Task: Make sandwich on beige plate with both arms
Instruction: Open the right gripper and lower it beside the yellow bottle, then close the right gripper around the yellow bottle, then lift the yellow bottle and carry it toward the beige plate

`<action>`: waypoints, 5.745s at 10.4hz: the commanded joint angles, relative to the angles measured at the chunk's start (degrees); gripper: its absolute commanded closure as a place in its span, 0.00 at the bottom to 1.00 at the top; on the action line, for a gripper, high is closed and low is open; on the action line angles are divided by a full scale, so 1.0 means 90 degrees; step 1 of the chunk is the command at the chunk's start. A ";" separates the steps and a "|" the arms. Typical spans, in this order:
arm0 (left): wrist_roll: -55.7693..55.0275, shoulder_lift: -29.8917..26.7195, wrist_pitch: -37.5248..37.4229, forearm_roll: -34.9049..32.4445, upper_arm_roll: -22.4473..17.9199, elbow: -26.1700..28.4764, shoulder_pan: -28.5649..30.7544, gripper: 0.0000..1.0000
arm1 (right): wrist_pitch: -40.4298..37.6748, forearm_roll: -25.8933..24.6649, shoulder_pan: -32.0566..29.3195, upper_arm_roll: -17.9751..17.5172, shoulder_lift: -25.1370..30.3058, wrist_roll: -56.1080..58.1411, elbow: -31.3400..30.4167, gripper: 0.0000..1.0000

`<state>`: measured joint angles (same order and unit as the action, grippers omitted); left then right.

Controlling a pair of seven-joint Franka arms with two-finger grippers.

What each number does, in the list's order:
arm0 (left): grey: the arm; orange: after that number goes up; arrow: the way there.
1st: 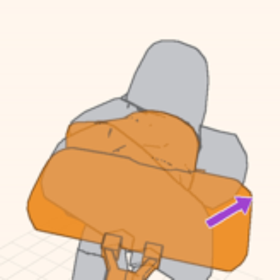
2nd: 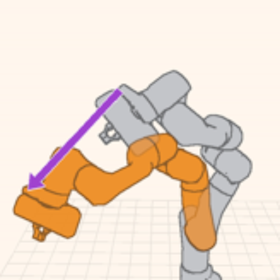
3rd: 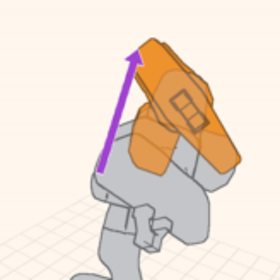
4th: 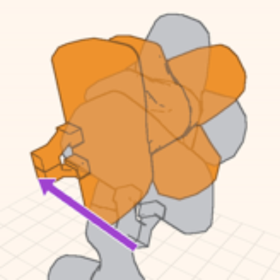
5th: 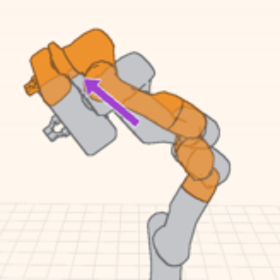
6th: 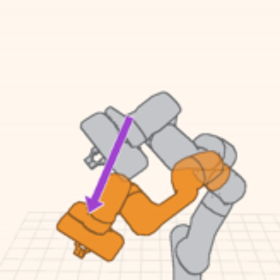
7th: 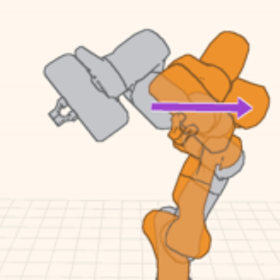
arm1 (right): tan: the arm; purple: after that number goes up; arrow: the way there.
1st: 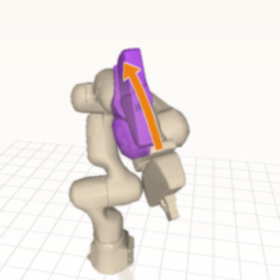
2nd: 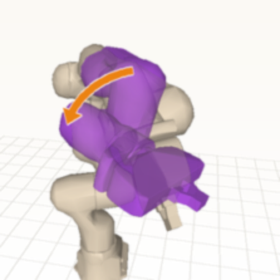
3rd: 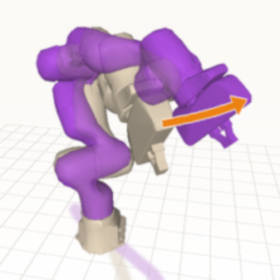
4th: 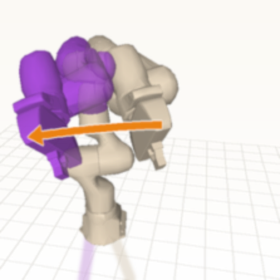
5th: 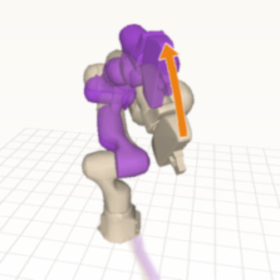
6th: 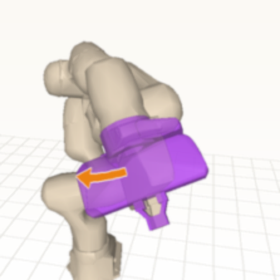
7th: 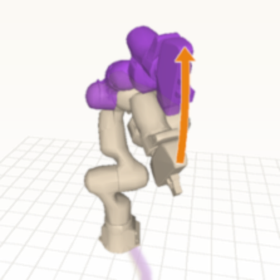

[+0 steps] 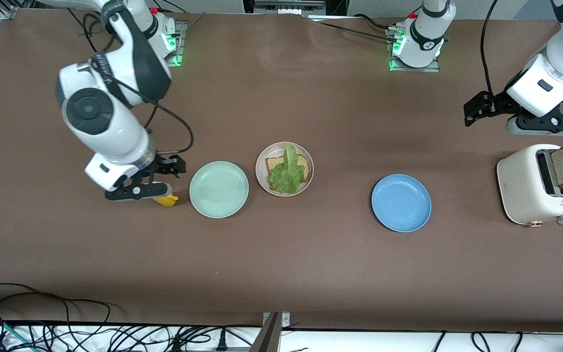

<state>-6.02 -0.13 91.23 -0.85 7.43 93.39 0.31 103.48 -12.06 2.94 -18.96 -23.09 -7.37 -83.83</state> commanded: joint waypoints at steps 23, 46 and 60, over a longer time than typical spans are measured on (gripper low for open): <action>0.0112 0.0219 -0.0195 -0.0062 0.0083 -0.0279 0.0180 0.00 | 0.2233 0.5744 -0.0942 0.1657 -0.0949 1.2185 -0.2414 0.01; 0.0112 0.0229 -0.0186 -0.0052 0.0083 -0.0269 0.0180 0.00 | 0.2956 0.4109 -0.0503 0.0780 -0.0766 0.8903 -0.2160 1.00; 0.0112 0.0219 -0.0195 -0.0052 0.0083 -0.0269 0.0190 0.00 | 0.1531 0.0248 0.2493 0.0953 -0.0588 0.1856 -0.0910 1.00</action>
<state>-6.01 1.27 90.39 -0.85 8.28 92.57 2.14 119.54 -7.73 22.12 -12.34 -26.74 12.46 -94.55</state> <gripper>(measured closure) 0.000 0.797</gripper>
